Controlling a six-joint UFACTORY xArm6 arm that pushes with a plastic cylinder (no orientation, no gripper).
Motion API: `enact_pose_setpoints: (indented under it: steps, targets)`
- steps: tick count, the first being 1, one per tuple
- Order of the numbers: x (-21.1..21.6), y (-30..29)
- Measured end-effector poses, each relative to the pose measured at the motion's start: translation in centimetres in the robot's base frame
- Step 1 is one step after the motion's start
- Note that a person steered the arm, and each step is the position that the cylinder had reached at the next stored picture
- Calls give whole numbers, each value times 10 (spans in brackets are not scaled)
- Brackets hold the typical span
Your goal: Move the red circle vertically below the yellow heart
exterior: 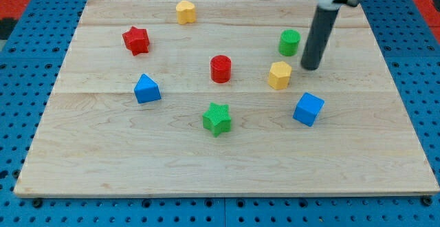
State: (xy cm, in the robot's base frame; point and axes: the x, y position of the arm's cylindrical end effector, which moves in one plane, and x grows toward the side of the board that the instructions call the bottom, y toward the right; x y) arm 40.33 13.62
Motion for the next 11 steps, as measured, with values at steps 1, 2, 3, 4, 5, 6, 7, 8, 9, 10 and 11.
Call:
enact_pose_setpoints:
  steps: [1, 2, 3, 4, 5, 6, 7, 8, 9, 10, 11]
  targets:
    - [10, -58]
    - [10, -86]
    - [8, -118]
    - [-6, -140]
    - [-22, -163]
    - [-23, -172]
    - [-23, -172]
    - [-23, -165]
    - [-23, -163]
    - [-23, -166]
    - [-23, -186]
